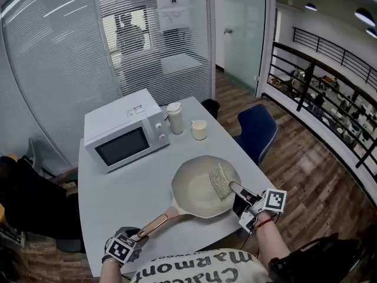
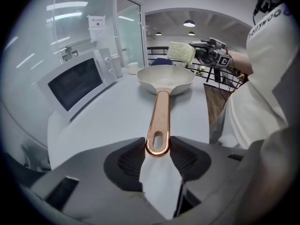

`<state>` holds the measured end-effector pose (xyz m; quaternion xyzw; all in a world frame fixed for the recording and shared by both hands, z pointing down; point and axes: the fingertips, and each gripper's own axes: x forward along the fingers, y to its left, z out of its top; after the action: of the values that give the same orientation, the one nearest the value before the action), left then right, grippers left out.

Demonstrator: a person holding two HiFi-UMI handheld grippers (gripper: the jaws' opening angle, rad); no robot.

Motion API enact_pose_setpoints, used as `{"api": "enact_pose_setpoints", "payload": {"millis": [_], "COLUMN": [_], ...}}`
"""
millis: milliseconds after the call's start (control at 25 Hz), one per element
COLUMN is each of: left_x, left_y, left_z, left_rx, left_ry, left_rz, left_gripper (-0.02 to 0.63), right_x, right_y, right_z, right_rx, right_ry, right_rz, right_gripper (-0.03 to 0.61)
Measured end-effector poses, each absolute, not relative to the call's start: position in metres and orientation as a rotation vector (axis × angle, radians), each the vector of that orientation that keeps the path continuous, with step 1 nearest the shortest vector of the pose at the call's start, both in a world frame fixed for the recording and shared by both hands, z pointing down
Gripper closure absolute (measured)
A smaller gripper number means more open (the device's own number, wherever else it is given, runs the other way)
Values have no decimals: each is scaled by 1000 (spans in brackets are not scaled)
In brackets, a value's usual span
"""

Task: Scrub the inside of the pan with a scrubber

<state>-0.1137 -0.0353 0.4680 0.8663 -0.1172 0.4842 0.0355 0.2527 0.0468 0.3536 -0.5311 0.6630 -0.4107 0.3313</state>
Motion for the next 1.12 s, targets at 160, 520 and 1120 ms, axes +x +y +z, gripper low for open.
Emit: {"api": "enact_pose_setpoints", "payload": {"millis": [160,520,1120], "left_x": [-139,-137,40], "left_y": [-33,-8,150], "left_z": [456,340,327], "left_rx": [2666,2789,2597], "left_ry": [-589,-1079,-604], "left_rz": [1419,716,69], "left_gripper": [367,475,623], "right_x": [271,308,276], "right_y": [106,234,263], "right_z": [345,340,365], "right_rx": [-1367,-1455,-1530], "right_ry": [1708,1708,1647], "right_rz": [-1048,-948,-1066], "right_gripper": [525,525,525]}}
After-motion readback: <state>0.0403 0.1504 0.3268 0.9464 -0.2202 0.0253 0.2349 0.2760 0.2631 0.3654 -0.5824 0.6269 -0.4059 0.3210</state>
